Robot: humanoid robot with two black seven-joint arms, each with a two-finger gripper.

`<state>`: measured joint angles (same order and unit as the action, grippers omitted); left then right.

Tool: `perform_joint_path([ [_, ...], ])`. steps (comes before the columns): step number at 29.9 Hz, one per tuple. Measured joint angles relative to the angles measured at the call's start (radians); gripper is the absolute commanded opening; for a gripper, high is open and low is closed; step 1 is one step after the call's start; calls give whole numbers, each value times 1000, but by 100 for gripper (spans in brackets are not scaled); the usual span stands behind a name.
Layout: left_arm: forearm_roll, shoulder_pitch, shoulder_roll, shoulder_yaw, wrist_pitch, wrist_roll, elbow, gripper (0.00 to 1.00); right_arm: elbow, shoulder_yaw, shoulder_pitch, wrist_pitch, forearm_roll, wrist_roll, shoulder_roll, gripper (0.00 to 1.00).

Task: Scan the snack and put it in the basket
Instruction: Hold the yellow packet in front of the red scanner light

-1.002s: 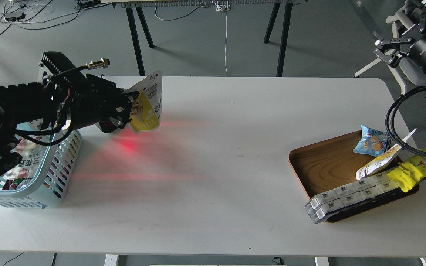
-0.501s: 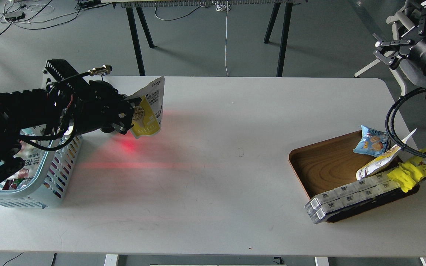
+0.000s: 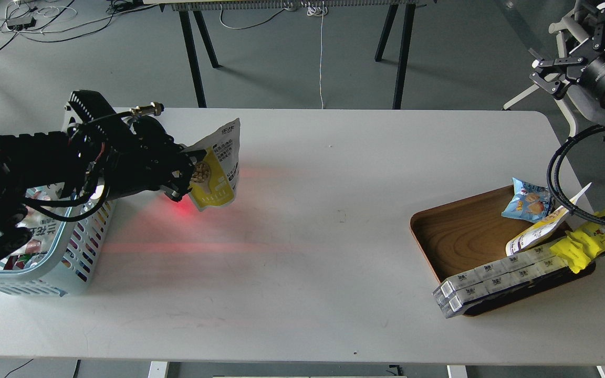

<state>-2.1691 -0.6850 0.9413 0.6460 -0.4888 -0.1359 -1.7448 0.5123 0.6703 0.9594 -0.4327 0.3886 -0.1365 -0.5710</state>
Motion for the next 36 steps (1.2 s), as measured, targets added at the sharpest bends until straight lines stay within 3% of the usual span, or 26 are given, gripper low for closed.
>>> perform_joint_path([
  [19,-11,-192,-14,-160,0,13,6,0,-1,0,-2,0,1,0,0,97],
  [36,-13,-220,-66,-177,0,15,96,0,-9,0,-7,-2,1,0,0,97],
])
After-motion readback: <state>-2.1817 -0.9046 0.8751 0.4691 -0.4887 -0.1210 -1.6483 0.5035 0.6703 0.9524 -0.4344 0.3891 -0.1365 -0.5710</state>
